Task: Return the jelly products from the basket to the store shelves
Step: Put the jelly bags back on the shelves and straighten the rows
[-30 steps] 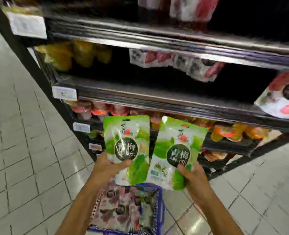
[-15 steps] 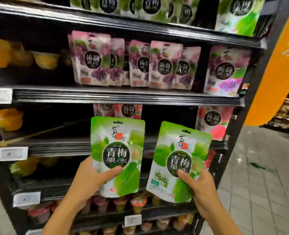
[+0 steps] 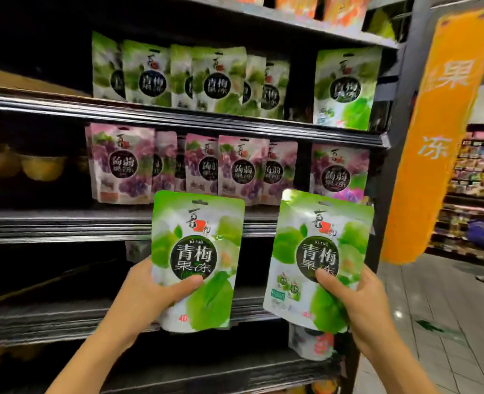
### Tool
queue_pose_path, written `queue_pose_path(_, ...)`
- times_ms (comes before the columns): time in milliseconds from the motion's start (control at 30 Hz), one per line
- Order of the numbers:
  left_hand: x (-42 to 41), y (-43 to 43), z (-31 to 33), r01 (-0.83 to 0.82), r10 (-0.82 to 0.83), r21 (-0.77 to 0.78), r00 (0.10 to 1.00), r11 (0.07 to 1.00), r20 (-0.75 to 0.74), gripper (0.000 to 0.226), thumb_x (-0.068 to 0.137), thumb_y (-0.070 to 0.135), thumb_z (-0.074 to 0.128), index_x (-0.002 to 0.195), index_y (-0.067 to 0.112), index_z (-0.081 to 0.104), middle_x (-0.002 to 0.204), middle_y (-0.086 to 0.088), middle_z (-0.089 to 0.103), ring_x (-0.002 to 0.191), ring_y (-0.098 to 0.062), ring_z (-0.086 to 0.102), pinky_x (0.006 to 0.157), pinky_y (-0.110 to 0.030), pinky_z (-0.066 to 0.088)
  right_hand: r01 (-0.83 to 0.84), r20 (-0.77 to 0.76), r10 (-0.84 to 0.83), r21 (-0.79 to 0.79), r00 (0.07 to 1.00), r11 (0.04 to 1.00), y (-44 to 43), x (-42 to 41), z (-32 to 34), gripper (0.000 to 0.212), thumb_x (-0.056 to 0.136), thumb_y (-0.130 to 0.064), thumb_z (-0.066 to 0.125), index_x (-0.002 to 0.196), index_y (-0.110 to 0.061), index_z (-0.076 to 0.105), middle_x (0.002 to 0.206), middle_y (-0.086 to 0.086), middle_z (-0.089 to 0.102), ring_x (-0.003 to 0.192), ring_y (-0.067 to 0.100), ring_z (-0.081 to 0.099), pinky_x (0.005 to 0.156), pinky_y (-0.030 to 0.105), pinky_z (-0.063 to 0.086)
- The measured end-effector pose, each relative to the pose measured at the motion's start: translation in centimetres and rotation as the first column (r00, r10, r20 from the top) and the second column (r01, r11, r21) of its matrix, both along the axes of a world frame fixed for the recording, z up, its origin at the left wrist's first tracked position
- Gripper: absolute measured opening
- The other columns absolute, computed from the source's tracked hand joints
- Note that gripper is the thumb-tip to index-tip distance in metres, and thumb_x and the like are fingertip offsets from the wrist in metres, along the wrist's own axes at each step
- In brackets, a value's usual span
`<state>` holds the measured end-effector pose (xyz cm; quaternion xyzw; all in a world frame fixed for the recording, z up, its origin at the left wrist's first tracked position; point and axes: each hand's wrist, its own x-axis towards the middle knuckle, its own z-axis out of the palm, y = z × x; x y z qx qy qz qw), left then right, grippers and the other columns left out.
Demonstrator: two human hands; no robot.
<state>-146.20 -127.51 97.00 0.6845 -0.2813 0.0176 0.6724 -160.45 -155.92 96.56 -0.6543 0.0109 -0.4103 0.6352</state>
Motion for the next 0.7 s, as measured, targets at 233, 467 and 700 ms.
queue_pose_path(233, 1.0, -3.3, 10.5, 0.068, -0.055, -0.073, 0.984, 0.995, 0.17, 0.044, 0.055, 0.041, 0.083, 0.096, 0.026, 0.074, 0.091, 0.002, 0.078, 0.081, -0.014, 0.075, 0.057, -0.018, 0.055, 0.077, 0.193, -0.071, -0.023, 0.979, 0.997, -3.9, 2.5, 13.1, 0.043, 0.062, -0.034, 0.084, 0.102, -0.023, 0.07, 0.09, -0.002, 0.077, 0.073, 0.012, 0.073, 0.055, 0.026, 0.056)
queue_pose_path(467, 2.3, -7.8, 19.9, 0.122, -0.11, -0.041, 0.969, 0.992, 0.222, 0.046, 0.06, 0.04, 0.085, 0.1, 0.02, 0.075, 0.092, 0.005, 0.078, 0.085, -0.009, 0.074, 0.08, -0.028, 0.054, 0.081, 0.108, -0.071, -0.089, 0.992, 0.993, -6.5, 6.0, 25.5, 0.026, 0.079, -0.012, 0.079, 0.103, -0.009, 0.069, 0.085, 0.005, 0.072, 0.06, 0.012, 0.069, 0.048, 0.023, 0.053)
queue_pose_path(700, 2.2, -11.1, 23.9, 0.025, -0.015, -0.048, 0.98, 0.999, 0.201, 0.022, 0.073, 0.03, 0.084, 0.084, 0.016, 0.072, 0.072, 0.014, 0.075, 0.055, 0.008, 0.065, 0.04, -0.004, 0.041, 0.072, 0.018, -0.072, -0.038, 0.997, 0.997, -7.4, 10.1, 30.9, 0.045, 0.076, -0.007, 0.082, 0.115, 0.005, 0.063, 0.1, 0.016, 0.07, 0.064, 0.018, 0.066, 0.041, 0.024, 0.051)
